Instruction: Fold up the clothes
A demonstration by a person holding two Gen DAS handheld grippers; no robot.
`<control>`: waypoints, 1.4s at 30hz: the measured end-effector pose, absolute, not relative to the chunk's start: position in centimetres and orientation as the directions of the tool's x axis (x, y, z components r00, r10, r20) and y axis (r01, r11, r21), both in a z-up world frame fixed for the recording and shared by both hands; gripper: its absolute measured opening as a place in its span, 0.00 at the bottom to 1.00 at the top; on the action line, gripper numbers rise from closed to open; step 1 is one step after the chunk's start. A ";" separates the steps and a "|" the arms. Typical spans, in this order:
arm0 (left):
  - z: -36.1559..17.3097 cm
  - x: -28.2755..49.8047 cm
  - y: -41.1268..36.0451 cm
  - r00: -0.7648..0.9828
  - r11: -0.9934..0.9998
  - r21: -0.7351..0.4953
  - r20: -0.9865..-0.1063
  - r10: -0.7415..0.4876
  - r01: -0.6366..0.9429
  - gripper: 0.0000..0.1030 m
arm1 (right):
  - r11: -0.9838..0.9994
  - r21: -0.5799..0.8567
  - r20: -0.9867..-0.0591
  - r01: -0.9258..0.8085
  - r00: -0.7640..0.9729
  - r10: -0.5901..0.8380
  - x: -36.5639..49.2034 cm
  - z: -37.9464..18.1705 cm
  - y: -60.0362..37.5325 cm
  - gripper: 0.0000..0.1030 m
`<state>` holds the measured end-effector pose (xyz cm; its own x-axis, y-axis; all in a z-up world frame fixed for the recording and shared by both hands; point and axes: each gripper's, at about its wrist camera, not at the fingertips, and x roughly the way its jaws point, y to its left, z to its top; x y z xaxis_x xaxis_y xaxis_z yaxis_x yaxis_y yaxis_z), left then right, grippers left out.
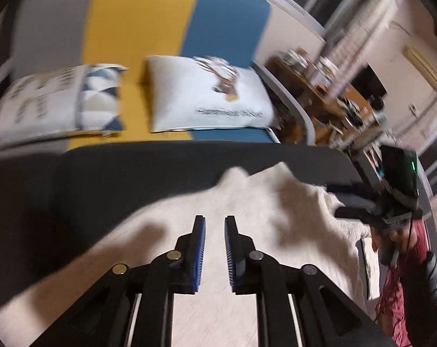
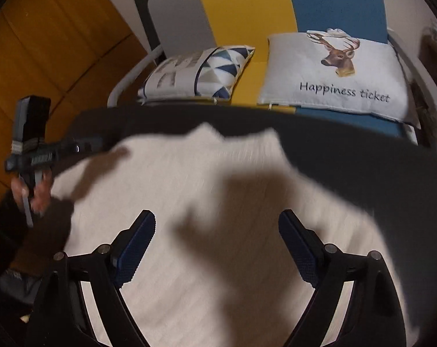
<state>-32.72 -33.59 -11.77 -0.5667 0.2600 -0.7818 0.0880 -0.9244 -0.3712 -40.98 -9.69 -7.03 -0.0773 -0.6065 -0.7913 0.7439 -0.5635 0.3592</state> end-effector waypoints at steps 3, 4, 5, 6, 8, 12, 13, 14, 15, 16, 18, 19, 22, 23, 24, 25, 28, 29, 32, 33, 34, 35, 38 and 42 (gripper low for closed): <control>-13.1 -35.9 -32.2 -0.526 -0.928 -0.366 -0.803 0.281 0.064 0.15 | -0.540 0.399 -0.796 0.741 -0.012 -0.605 -44.3 -7.8 -11.2 0.81; -13.4 -36.3 -32.1 -0.515 -0.929 -0.363 -0.810 0.280 0.066 0.15 | -0.538 0.407 -0.800 0.738 0.004 -0.600 -44.9 -8.4 -11.4 0.81; -13.6 -36.7 -32.1 -0.506 -0.930 -0.360 -0.816 0.280 0.067 0.15 | -0.539 0.414 -0.805 0.734 0.018 -0.593 -45.4 -9.1 -11.5 0.81; -13.9 -37.1 -32.1 -0.498 -0.932 -0.357 -0.821 0.280 0.065 0.15 | -0.537 0.427 -0.806 0.728 0.038 -0.590 -46.0 -9.8 -11.7 0.81; -14.8 -38.1 -32.2 -0.484 -0.933 -0.356 -0.827 0.286 0.058 0.17 | -0.530 0.452 -0.808 0.718 0.078 -0.583 -47.2 -11.2 -12.2 0.81; -15.9 -39.3 -31.8 -0.460 -0.920 -0.390 -0.820 0.339 0.018 0.22 | -0.513 0.459 -0.821 0.725 0.124 -0.558 -48.6 -13.1 -13.7 0.79; -16.2 -39.6 -31.4 -0.446 -0.920 -0.393 -0.823 0.352 0.000 0.25 | -0.515 0.427 -0.832 0.743 0.101 -0.545 -48.4 -13.1 -14.0 0.76; -16.5 -39.7 -30.8 -0.430 -0.927 -0.375 -0.834 0.345 -0.017 0.25 | -0.516 0.388 -0.844 0.764 0.070 -0.531 -48.1 -13.0 -14.3 0.63; -16.8 -39.8 -30.1 -0.415 -0.936 -0.352 -0.847 0.333 -0.034 0.25 | -0.518 0.365 -0.853 0.773 0.055 -0.519 -48.0 -13.0 -14.6 0.31; -16.8 -39.5 -29.6 -0.435 -0.948 -0.315 -0.850 0.298 -0.034 0.23 | -0.522 0.345 -0.863 0.780 0.044 -0.504 -47.8 -13.2 -14.8 0.10; -16.3 -38.5 -28.9 -0.506 -0.968 -0.249 -0.833 0.226 -0.022 0.06 | -0.523 0.290 -0.882 0.801 0.012 -0.471 -46.9 -13.2 -15.2 0.09; -15.7 -37.7 -28.5 -0.548 -0.974 -0.228 -0.812 0.199 -0.015 0.04 | -0.519 0.255 -0.890 0.816 -0.012 -0.456 -46.2 -13.0 -15.4 0.09; -12.8 -34.3 -27.3 -0.704 -0.990 -0.138 -0.704 0.097 0.002 0.04 | -0.505 0.141 -0.894 0.851 -0.110 -0.435 -44.0 -10.9 -15.7 0.09; -12.3 -33.7 -27.0 -0.732 -0.994 -0.107 -0.679 0.062 0.016 0.04 | -0.511 0.132 -0.874 0.849 -0.144 -0.464 -43.7 -9.8 -15.3 0.09; -12.0 -33.1 -26.8 -0.755 -0.996 -0.078 -0.656 0.027 0.032 0.04 | -0.523 0.128 -0.850 0.843 -0.178 -0.496 -43.7 -8.7 -14.8 0.09; -12.3 -33.4 -26.5 -0.754 -0.998 -0.038 -0.657 -0.011 0.048 0.04 | -0.534 0.125 -0.823 0.836 -0.213 -0.526 -43.6 -7.7 -14.3 0.09; -14.9 -35.7 -25.4 -0.699 -0.995 0.073 -0.708 -0.104 0.074 0.04 | -0.606 0.104 -0.835 0.789 -0.262 -0.484 -45.4 -8.9 -14.5 0.09; -15.7 -36.3 -25.3 -0.677 -0.993 0.086 -0.727 -0.114 0.075 0.04 | -0.618 0.095 -0.847 0.781 -0.262 -0.462 -45.7 -9.9 -14.9 0.08; -17.1 -37.4 -25.5 -0.620 -0.994 0.077 -0.777 -0.109 0.078 0.05 | -0.645 0.103 -0.863 0.757 -0.255 -0.437 -46.1 -12.9 -15.3 0.09; -16.6 -37.4 -25.8 -0.610 -0.996 0.044 -0.787 -0.086 0.083 0.06 | -0.655 0.124 -0.857 0.745 -0.253 -0.449 -46.3 -12.9 -15.0 0.09; -16.1 -37.1 -26.5 -0.609 -0.995 -0.004 -0.791 -0.059 0.102 0.08 | -0.665 0.150 -0.854 0.731 -0.243 -0.460 -46.5 -12.9 -14.7 0.10; -15.5 -36.7 -27.3 -0.612 -0.991 -0.057 -0.791 -0.032 0.125 0.08 | -0.677 0.164 -0.854 0.717 -0.241 -0.462 -46.5 -12.8 -14.5 0.16; -13.0 -33.5 -29.6 -0.658 -0.969 -0.172 -0.752 0.013 0.177 0.08 | -0.679 0.184 -0.807 0.711 -0.285 -0.517 -45.0 -10.4 -13.0 0.20; -12.9 -29.9 -29.3 -0.659 -0.969 -0.193 -0.751 0.045 0.155 0.08 | -0.605 0.234 -0.732 0.761 -0.272 -0.625 -41.9 -7.9 -11.9 0.20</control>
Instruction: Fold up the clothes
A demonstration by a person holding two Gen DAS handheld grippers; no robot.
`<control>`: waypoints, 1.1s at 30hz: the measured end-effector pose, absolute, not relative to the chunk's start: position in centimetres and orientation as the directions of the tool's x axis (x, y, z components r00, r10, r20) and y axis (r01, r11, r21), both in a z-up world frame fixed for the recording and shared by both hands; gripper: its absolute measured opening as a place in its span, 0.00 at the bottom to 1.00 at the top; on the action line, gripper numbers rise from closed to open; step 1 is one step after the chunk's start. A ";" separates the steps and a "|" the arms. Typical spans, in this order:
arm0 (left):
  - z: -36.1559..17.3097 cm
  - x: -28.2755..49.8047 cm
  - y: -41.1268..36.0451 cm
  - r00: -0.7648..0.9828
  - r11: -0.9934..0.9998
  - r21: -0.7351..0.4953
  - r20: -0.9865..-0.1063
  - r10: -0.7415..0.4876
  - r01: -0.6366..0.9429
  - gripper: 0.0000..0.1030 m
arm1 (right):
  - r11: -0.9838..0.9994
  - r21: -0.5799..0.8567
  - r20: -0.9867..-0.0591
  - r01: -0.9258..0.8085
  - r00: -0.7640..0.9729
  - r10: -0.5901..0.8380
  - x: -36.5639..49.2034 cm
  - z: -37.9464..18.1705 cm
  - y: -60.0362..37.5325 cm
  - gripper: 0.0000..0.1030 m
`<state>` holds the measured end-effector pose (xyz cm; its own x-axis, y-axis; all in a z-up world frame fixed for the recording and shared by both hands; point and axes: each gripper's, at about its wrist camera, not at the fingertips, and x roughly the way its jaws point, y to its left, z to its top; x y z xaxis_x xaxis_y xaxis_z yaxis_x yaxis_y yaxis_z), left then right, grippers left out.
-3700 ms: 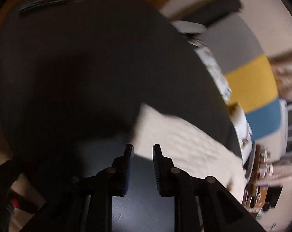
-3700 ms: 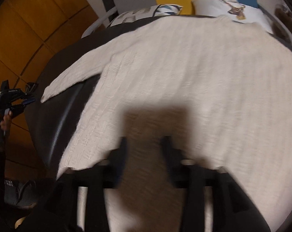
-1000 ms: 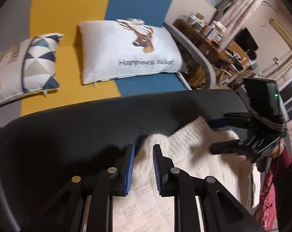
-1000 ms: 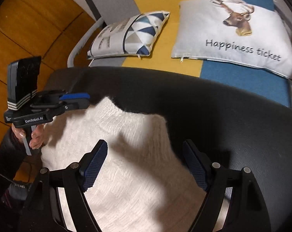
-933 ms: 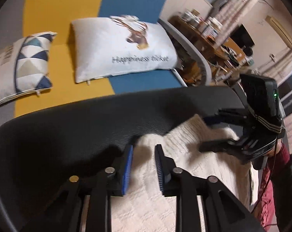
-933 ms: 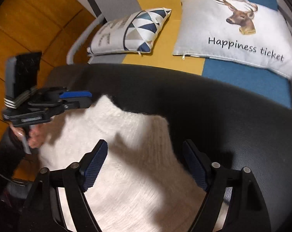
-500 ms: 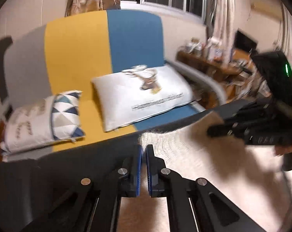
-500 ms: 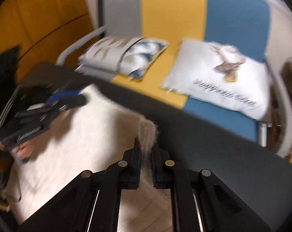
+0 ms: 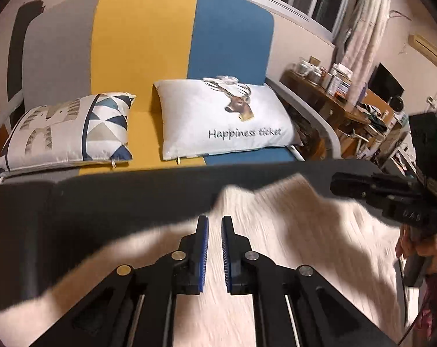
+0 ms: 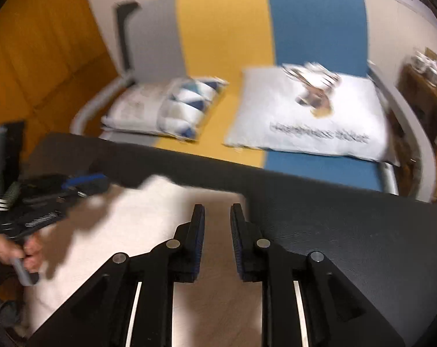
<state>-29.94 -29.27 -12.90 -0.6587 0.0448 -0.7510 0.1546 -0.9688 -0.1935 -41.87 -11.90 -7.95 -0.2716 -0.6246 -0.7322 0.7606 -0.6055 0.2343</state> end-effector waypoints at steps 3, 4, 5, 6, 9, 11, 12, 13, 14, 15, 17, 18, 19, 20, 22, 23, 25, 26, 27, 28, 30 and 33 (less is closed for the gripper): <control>-15.2 -30.0 -28.4 -0.593 -0.976 -0.130 -0.806 0.000 0.176 0.08 | -0.577 0.221 -0.767 0.786 -0.226 -0.601 -40.4 -9.5 -12.9 0.20; -16.2 -30.2 -28.3 -0.567 -0.976 -0.104 -0.823 -0.022 0.189 0.08 | -0.591 0.214 -0.792 0.778 -0.215 -0.571 -40.5 -10.7 -13.3 0.20; -16.7 -30.2 -28.3 -0.572 -0.977 -0.090 -0.819 -0.038 0.195 0.08 | -0.617 0.203 -0.821 0.760 -0.211 -0.531 -40.9 -12.0 -13.5 0.20; -17.0 -30.1 -28.5 -0.585 -0.977 -0.080 -0.809 -0.053 0.199 0.08 | -0.652 0.175 -0.851 0.738 -0.219 -0.477 -41.3 -13.5 -13.6 0.19; -17.1 -30.9 -28.9 -0.579 -0.975 -0.055 -0.811 -0.082 0.216 0.08 | -0.699 0.227 -0.833 0.678 -0.237 -0.500 -42.0 -15.0 -12.3 0.17; -16.8 -31.6 -29.1 -0.559 -0.974 -0.043 -0.824 -0.092 0.224 0.08 | -0.723 0.279 -0.825 0.632 -0.227 -0.517 -42.5 -14.8 -11.8 0.16; -16.3 -31.3 -29.3 -0.541 -0.970 -0.062 -0.837 -0.077 0.234 0.08 | -0.732 0.289 -0.825 0.617 -0.227 -0.517 -42.3 -14.3 -11.5 0.17; -15.8 -30.9 -29.5 -0.522 -0.966 -0.083 -0.851 -0.060 0.247 0.08 | -0.739 0.295 -0.826 0.606 -0.227 -0.516 -41.9 -13.8 -11.2 0.19; -15.1 -30.0 -29.7 -0.521 -0.960 -0.112 -0.853 -0.040 0.256 0.08 | -0.734 0.304 -0.819 0.607 -0.227 -0.527 -41.3 -13.1 -10.9 0.20; -14.0 -28.4 -29.7 -0.539 -0.956 -0.152 -0.842 -0.007 0.250 0.08 | -0.716 0.322 -0.808 0.619 -0.214 -0.548 -40.2 -12.2 -10.4 0.20; -12.4 -24.8 -29.5 -0.572 -0.951 -0.213 -0.819 0.049 0.224 0.08 | -0.670 0.365 -0.784 0.646 -0.175 -0.596 -37.2 -10.5 -9.0 0.20; -11.7 -22.7 -29.4 -0.585 -0.946 -0.243 -0.808 0.074 0.216 0.08 | -0.643 0.391 -0.770 0.659 -0.149 -0.621 -35.4 -9.8 -8.2 0.20; -11.3 -20.6 -29.5 -0.594 -0.938 -0.271 -0.799 0.094 0.217 0.08 | -0.614 0.416 -0.755 0.670 -0.122 -0.644 -33.5 -9.2 -7.3 0.20; -11.0 -18.5 -29.7 -0.602 -0.928 -0.300 -0.790 0.112 0.221 0.08 | -0.596 0.430 -0.751 0.678 -0.098 -0.653 -31.6 -9.0 -6.5 0.20; -11.2 -13.9 -30.5 -0.607 -0.902 -0.342 -0.785 0.119 0.265 0.08 | -0.576 0.444 -0.757 0.687 -0.057 -0.650 -27.9 -9.3 -4.9 0.20; -11.5 -11.4 -31.1 -0.605 -0.888 -0.345 -0.789 0.101 0.303 0.08 | -0.578 0.444 -0.764 0.685 -0.047 -0.643 -26.3 -9.8 -4.3 0.20; -12.4 -6.9 -32.4 -0.594 -0.847 -0.370 -0.800 0.082 0.381 0.08 | -0.589 0.440 -0.787 0.678 -0.025 -0.616 -23.6 -11.2 -3.6 0.20; -13.1 -5.0 -33.3 -0.587 -0.815 -0.401 -0.804 0.095 0.418 0.08 | -0.613 0.414 -0.810 0.673 -0.034 -0.585 -22.5 -12.2 -3.4 0.20; -13.8 -3.0 -34.1 -0.579 -0.780 -0.431 -0.808 0.109 0.453 0.08 | -0.641 0.378 -0.836 0.668 -0.051 -0.546 -21.5 -13.3 -3.4 0.20; -14.4 -1.4 -34.6 -0.568 -0.760 -0.434 -0.816 0.106 0.483 0.08 | -0.655 0.367 -0.847 0.661 -0.055 -0.529 -21.0 -14.2 -3.3 0.20; -15.6 1.1 -34.9 -0.542 -0.740 -0.436 -0.833 0.115 0.512 0.08 | -0.674 0.417 -0.817 0.610 -0.073 -0.572 -21.0 -14.7 -2.6 0.20; -16.2 3.1 -34.5 -0.563 -0.696 -0.518 -0.803 0.196 0.497 0.11 | -0.699 0.523 -0.769 0.487 -0.085 -0.634 -21.6 -15.2 -1.2 0.20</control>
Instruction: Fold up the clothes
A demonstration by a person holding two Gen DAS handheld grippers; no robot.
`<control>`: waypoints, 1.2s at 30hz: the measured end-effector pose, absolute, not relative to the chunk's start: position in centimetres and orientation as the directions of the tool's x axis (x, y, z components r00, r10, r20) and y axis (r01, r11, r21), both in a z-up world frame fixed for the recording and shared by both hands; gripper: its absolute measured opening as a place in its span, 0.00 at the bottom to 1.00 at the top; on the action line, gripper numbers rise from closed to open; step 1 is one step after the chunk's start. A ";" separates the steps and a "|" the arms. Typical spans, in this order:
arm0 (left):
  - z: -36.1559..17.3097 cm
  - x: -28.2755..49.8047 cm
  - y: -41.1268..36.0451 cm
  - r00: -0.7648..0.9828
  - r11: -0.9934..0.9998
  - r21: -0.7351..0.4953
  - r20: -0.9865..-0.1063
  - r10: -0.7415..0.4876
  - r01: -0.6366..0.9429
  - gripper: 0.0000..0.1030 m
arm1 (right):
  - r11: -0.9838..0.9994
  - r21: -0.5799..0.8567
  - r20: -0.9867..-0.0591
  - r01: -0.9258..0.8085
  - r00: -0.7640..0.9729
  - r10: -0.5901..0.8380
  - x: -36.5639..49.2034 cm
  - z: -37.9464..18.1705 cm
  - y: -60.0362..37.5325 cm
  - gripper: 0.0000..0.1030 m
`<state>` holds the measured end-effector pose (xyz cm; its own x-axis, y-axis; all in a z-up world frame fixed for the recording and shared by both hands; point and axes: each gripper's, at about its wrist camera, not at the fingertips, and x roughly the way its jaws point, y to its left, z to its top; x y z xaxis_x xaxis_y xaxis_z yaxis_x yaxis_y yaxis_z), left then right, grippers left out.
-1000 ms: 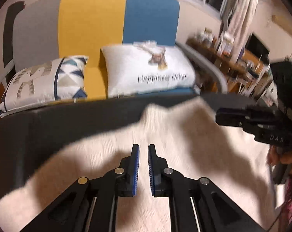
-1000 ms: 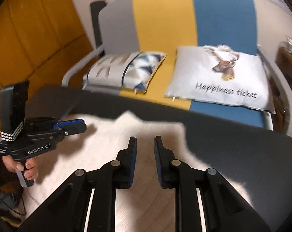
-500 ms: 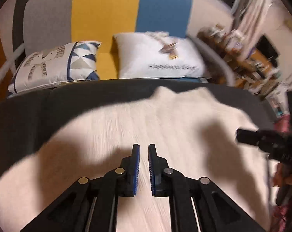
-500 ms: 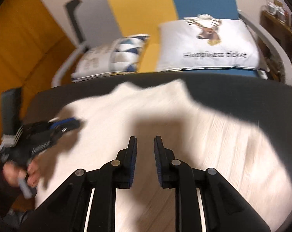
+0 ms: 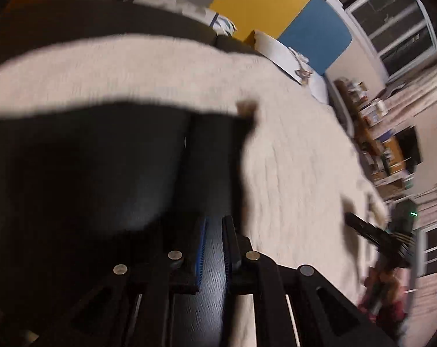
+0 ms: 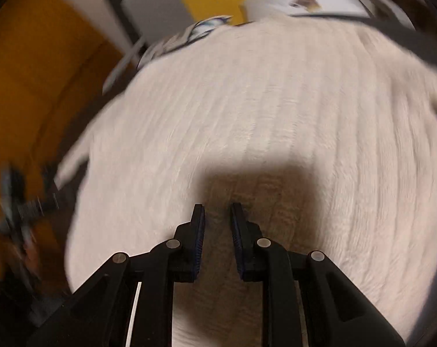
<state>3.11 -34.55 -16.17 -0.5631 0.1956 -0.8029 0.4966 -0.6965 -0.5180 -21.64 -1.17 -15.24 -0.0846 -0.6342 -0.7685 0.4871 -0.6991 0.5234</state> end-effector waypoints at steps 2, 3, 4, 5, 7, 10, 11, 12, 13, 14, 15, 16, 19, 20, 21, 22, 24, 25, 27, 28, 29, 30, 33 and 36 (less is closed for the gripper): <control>-16.2 3.2 -34.1 -0.577 -0.684 -0.551 -0.784 0.228 0.479 0.16 | -0.704 0.536 -0.760 0.466 -0.097 -0.642 -21.0 -14.6 -0.8 0.20; -16.2 3.2 -33.8 -0.584 -0.678 -0.566 -0.775 0.243 0.469 0.16 | -0.706 0.537 -0.758 0.462 -0.104 -0.644 -20.5 -14.2 -0.7 0.20; -16.3 3.0 -33.5 -0.581 -0.679 -0.569 -0.774 0.252 0.464 0.17 | -0.701 0.539 -0.755 0.467 -0.103 -0.648 -19.9 -13.9 -0.8 0.20; -16.4 2.7 -33.1 -0.575 -0.682 -0.568 -0.776 0.259 0.460 0.18 | -0.695 0.541 -0.751 0.474 -0.098 -0.652 -19.3 -13.6 -0.9 0.20; -16.8 2.2 -32.5 -0.565 -0.686 -0.572 -0.777 0.277 0.450 0.18 | -0.691 0.527 -0.755 0.496 -0.102 -0.648 -18.1 -12.9 -1.0 0.21; -17.2 1.7 -31.4 -0.548 -0.708 -0.556 -0.788 0.281 0.436 0.19 | -0.689 0.509 -0.760 0.516 -0.105 -0.641 -16.6 -12.0 -1.3 0.36; -17.0 1.6 -31.0 -0.547 -0.725 -0.538 -0.795 0.265 0.431 0.17 | -0.689 0.505 -0.763 0.520 -0.105 -0.638 -16.4 -11.9 -1.4 0.39; -16.8 1.5 -30.6 -0.543 -0.743 -0.517 -0.802 0.248 0.425 0.15 | -0.690 0.501 -0.766 0.523 -0.103 -0.635 -16.2 -11.9 -1.4 0.39; -16.6 1.5 -30.2 -0.541 -0.761 -0.496 -0.809 0.230 0.418 0.05 | -0.692 0.493 -0.771 0.527 -0.104 -0.628 -15.9 -11.9 -1.4 0.39; -16.4 1.5 -29.9 -0.534 -0.783 -0.457 -0.823 0.193 0.422 0.04 | -0.698 0.479 -0.779 0.532 -0.109 -0.617 -15.7 -12.0 -1.6 0.39; -16.2 1.5 -29.6 -0.525 -0.805 -0.411 -0.838 0.149 0.427 0.04 | -0.705 0.463 -0.788 0.537 -0.114 -0.605 -15.6 -12.1 -1.8 0.39; -16.1 1.6 -29.8 -0.519 -0.813 -0.381 -0.847 0.115 0.441 0.04 | -0.710 0.447 -0.798 0.543 -0.116 -0.591 -15.4 -12.3 -2.1 0.39; -16.2 1.8 -31.3 -0.519 -0.791 -0.381 -0.850 0.095 0.478 0.04 | -0.718 0.408 -0.827 0.564 -0.105 -0.552 -14.9 -13.4 -3.2 0.39; -16.3 1.9 -32.0 -0.523 -0.777 -0.398 -0.846 0.105 0.488 0.05 | -0.717 0.405 -0.826 0.568 -0.109 -0.553 -14.8 -13.7 -3.3 0.39; -16.2 2.0 -32.2 -0.522 -0.769 -0.421 -0.843 0.135 0.481 0.06 | -0.715 0.406 -0.820 0.570 -0.118 -0.560 -14.9 -13.8 -3.4 0.39; -16.2 2.0 -32.3 -0.518 -0.762 -0.445 -0.838 0.169 0.471 0.08 | -0.712 0.406 -0.815 0.572 -0.126 -0.566 -14.9 -13.9 -3.5 0.39; -15.3 2.7 -33.1 -0.539 -0.752 -0.472 -0.822 0.186 0.460 0.09 | -0.707 0.425 -0.812 0.565 -0.107 -0.573 -15.3 -13.8 -3.1 0.39; -14.6 3.1 -33.8 -0.562 -0.742 -0.491 -0.806 0.188 0.456 0.10 | -0.705 0.432 -0.813 0.562 -0.096 -0.574 -15.4 -13.6 -2.8 0.39; -13.1 4.2 -36.3 -0.597 -0.716 -0.505 -0.787 0.153 0.482 0.11 | -0.699 0.439 -0.805 0.564 -0.098 -0.585 -15.5 -12.7 -2.5 0.39; -12.6 5.0 -38.1 -0.600 -0.691 -0.492 -0.793 0.105 0.530 0.11 | -0.687 0.443 -0.796 0.576 -0.099 -0.597 -15.6 -12.1 -2.9 0.39; -12.4 5.9 -40.4 -0.599 -0.652 -0.486 -0.798 0.060 0.582 0.11 | -0.670 0.448 -0.785 0.593 -0.099 -0.612 -15.7 -11.4 -3.6 0.39; -12.2 6.8 -42.7 -0.596 -0.607 -0.482 -0.802 0.017 0.632 0.11 | -0.652 0.451 -0.773 0.609 -0.099 -0.627 -15.8 -10.8 -4.3 0.39; -11.9 11.6 -50.2 -0.587 -0.433 -0.495 -0.803 -0.103 0.753 0.16 | -0.599 0.459 -0.740 0.656 -0.091 -0.666 -16.1 -9.2 -6.8 0.39; -12.2 16.9 -56.8 -0.542 -0.280 -0.484 -0.819 -0.189 0.829 0.20 | -0.562 0.452 -0.742 0.693 -0.058 -0.668 -16.3 -9.3 -10.9 0.39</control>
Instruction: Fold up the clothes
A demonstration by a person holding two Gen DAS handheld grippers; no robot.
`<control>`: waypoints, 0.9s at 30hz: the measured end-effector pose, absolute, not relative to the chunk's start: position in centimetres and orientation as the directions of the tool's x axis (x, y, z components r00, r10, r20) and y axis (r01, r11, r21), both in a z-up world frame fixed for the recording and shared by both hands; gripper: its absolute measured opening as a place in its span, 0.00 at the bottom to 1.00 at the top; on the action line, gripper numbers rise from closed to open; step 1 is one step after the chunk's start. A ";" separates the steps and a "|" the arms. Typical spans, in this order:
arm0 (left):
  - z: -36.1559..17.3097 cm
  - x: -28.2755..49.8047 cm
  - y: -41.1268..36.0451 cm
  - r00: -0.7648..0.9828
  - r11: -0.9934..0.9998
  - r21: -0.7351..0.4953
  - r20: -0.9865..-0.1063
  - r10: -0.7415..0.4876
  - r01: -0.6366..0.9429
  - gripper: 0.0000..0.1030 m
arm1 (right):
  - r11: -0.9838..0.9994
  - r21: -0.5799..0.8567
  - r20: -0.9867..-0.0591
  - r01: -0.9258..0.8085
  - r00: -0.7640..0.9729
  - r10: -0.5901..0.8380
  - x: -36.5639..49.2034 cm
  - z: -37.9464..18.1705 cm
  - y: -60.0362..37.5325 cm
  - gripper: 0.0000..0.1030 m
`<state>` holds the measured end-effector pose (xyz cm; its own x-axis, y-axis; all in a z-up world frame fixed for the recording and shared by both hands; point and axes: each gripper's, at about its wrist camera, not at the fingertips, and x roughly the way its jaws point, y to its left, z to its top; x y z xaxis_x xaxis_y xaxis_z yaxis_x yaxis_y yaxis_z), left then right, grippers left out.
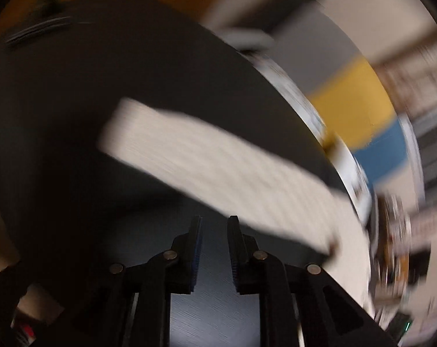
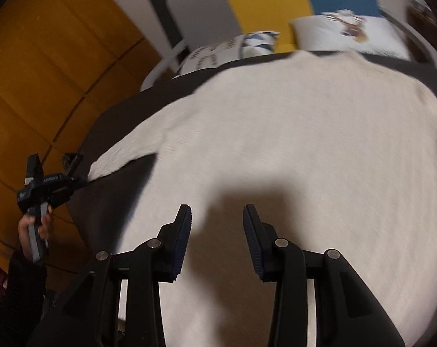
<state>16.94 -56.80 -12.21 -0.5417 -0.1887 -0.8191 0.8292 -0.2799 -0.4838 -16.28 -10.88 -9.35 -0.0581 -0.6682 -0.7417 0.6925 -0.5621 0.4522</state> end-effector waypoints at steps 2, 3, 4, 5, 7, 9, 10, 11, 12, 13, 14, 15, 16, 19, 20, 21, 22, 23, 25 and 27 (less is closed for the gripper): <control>-12.8 19.2 -59.9 -0.535 -0.221 -0.495 -0.825 -0.184 0.840 0.20 | -0.537 0.449 -0.744 0.714 -0.035 -0.667 -16.3 -9.5 -13.6 0.39; -13.1 19.7 -61.0 -0.539 -0.209 -0.504 -0.824 -0.174 0.838 0.20 | -0.528 0.446 -0.746 0.723 -0.025 -0.665 -16.1 -9.6 -14.6 0.39; -13.4 20.1 -62.0 -0.545 -0.201 -0.513 -0.823 -0.162 0.835 0.21 | -0.519 0.442 -0.749 0.732 -0.017 -0.663 -16.0 -9.7 -15.5 0.39; -13.7 20.5 -63.0 -0.550 -0.192 -0.522 -0.821 -0.150 0.831 0.23 | -0.511 0.443 -0.751 0.737 -0.006 -0.661 -15.8 -9.8 -16.4 0.39; -14.6 20.4 -64.5 -0.560 -0.182 -0.536 -0.820 -0.120 0.824 0.23 | -0.499 0.445 -0.756 0.744 0.012 -0.655 -15.7 -10.1 -18.2 0.39; -15.5 19.1 -65.3 -0.577 -0.186 -0.557 -0.813 -0.074 0.809 0.24 | -0.495 0.441 -0.762 0.749 0.021 -0.647 -15.9 -10.4 -19.4 0.39; -15.9 18.7 -65.5 -0.577 -0.192 -0.557 -0.815 -0.063 0.808 0.24 | -0.493 0.438 -0.766 0.752 0.026 -0.643 -16.0 -10.5 -20.0 0.39; -16.3 18.4 -65.7 -0.574 -0.197 -0.555 -0.817 -0.057 0.808 0.24 | -0.493 0.435 -0.767 0.753 0.024 -0.641 -16.1 -10.5 -20.3 0.39; -16.6 17.7 -65.8 -0.578 -0.210 -0.558 -0.815 -0.042 0.803 0.25 | -0.494 0.432 -0.768 0.754 0.020 -0.640 -16.3 -10.4 -20.6 0.39; -16.9 17.0 -66.0 -0.570 -0.227 -0.550 -0.821 -0.031 0.804 0.25 | -0.498 0.429 -0.770 0.754 0.016 -0.638 -16.6 -10.3 -20.8 0.39; -17.0 16.3 -66.0 -0.561 -0.246 -0.537 -0.827 -0.035 0.807 0.25 | -0.502 0.426 -0.771 0.753 0.012 -0.637 -17.0 -10.2 -21.0 0.39; -17.0 15.8 -66.0 -0.553 -0.264 -0.524 -0.832 -0.043 0.810 0.25 | -0.508 0.422 -0.773 0.751 0.005 -0.635 -17.3 -10.1 -21.1 0.39; -16.9 15.3 -66.0 -0.547 -0.287 -0.513 -0.836 -0.049 0.809 0.25 | -0.515 0.419 -0.774 0.748 -0.002 -0.633 -17.6 -10.0 -21.3 0.39; -16.1 13.6 -65.0 -0.492 -0.379 -0.415 -0.861 -0.130 0.827 0.03 | -0.536 0.400 -0.781 0.744 -0.029 -0.624 -19.1 -9.8 -22.0 0.39; -15.8 13.1 -64.7 -0.472 -0.408 -0.378 -0.867 -0.160 0.831 0.02 | -0.542 0.392 -0.784 0.743 -0.039 -0.620 -19.6 -9.7 -22.4 0.39; -15.3 12.7 -64.4 -0.461 -0.419 -0.350 -0.865 -0.199 0.838 0.02 | -0.551 0.380 -0.789 0.742 -0.051 -0.613 -20.3 -9.8 -22.8 0.39; -14.7 12.7 -64.4 -0.458 -0.412 -0.338 -0.857 -0.236 0.846 0.02 | -0.563 0.366 -0.797 0.741 -0.062 -0.600 -21.1 -9.9 -23.3 0.39; -13.9 12.6 -64.5 -0.461 -0.406 -0.334 -0.844 -0.274 0.851 0.02 | -0.574 0.352 -0.807 0.739 -0.072 -0.586 -22.1 -10.1 -23.9 0.39; -12.1 12.5 -64.9 -0.469 -0.393 -0.328 -0.812 -0.347 0.859 0.01 | -0.586 0.327 -0.817 0.741 -0.090 -0.569 -23.5 -10.2 -24.9 0.39; -11.5 11.2 -65.4 -0.444 -0.408 -0.286 -0.816 -0.370 0.867 0.02 | -0.591 0.309 -0.823 0.745 -0.102 -0.559 -25.1 -10.3 -26.0 0.39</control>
